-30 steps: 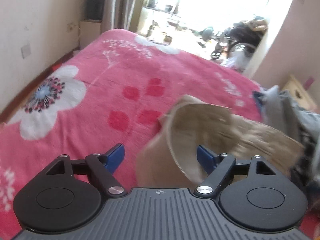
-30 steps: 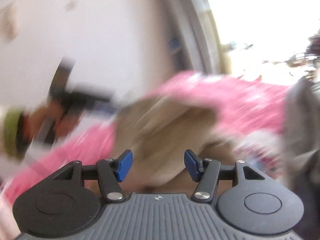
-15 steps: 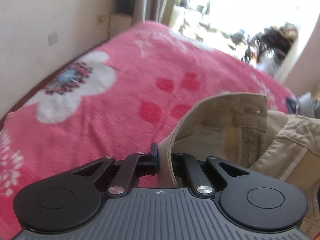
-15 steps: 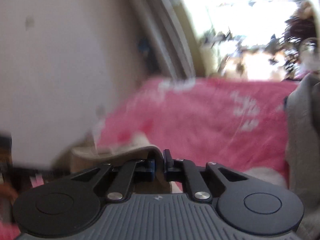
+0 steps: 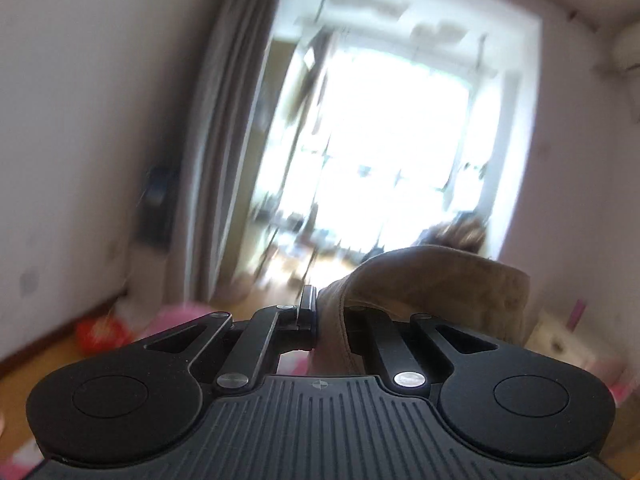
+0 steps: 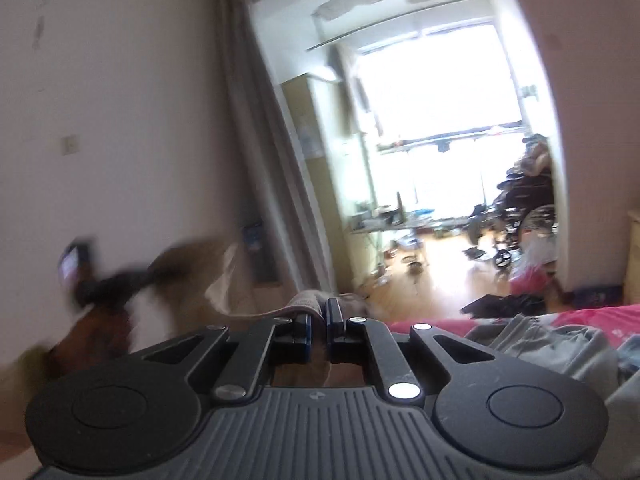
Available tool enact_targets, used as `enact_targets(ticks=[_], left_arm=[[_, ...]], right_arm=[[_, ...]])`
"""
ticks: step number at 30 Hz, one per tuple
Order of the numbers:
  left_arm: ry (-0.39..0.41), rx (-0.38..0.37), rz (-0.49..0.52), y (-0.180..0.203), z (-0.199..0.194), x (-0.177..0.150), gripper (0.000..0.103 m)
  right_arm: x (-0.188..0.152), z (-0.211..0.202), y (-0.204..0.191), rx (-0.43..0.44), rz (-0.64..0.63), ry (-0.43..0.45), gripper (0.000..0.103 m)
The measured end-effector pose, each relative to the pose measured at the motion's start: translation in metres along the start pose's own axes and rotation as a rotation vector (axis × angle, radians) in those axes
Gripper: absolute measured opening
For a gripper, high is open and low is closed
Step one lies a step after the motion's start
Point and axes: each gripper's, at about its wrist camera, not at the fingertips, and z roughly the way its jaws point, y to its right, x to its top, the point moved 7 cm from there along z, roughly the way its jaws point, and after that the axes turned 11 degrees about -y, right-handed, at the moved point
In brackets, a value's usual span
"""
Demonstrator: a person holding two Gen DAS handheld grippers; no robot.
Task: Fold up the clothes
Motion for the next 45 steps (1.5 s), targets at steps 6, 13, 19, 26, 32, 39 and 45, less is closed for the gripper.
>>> enact_targets(ticks=[6,13,19,26,32,39,45], left_arm=[[-0.073,0.028,0.0,-0.008,0.026,0.002,0.002],[-0.241,0.191,-0.025,-0.108,0.065,-0.083,0.003],[-0.512,0.296,-0.003,-0.182,0.068,-0.146,0.027],[-0.599,0.257,-0.096,-0.221,-0.002,-0.179,0.045],[-0.644,0.151,-0.146,-0.226,-0.057,-0.213,0.057],[-0.807,-0.039,-0.419,-0.214,-0.083,-0.295,0.058],[-0.912,-0.187,-0.565,-0.179,-0.072,-0.338,0.065]], right_arm=[[-0.069,0.034,-0.064,0.25,0.02,-0.325,0.007],[-0.176,0.14,-0.152,0.526,0.045,-0.728,0.007],[-0.242,0.249,-0.199,0.478,-0.012,-0.877,0.011],[-0.27,0.285,-0.203,0.466,0.033,-0.967,0.028],[-0.214,0.233,-0.161,0.486,0.075,-0.706,0.055],[-0.193,0.217,-0.058,0.318,0.382,-0.569,0.058],[-0.216,0.216,0.002,0.251,0.565,-0.557,0.059]])
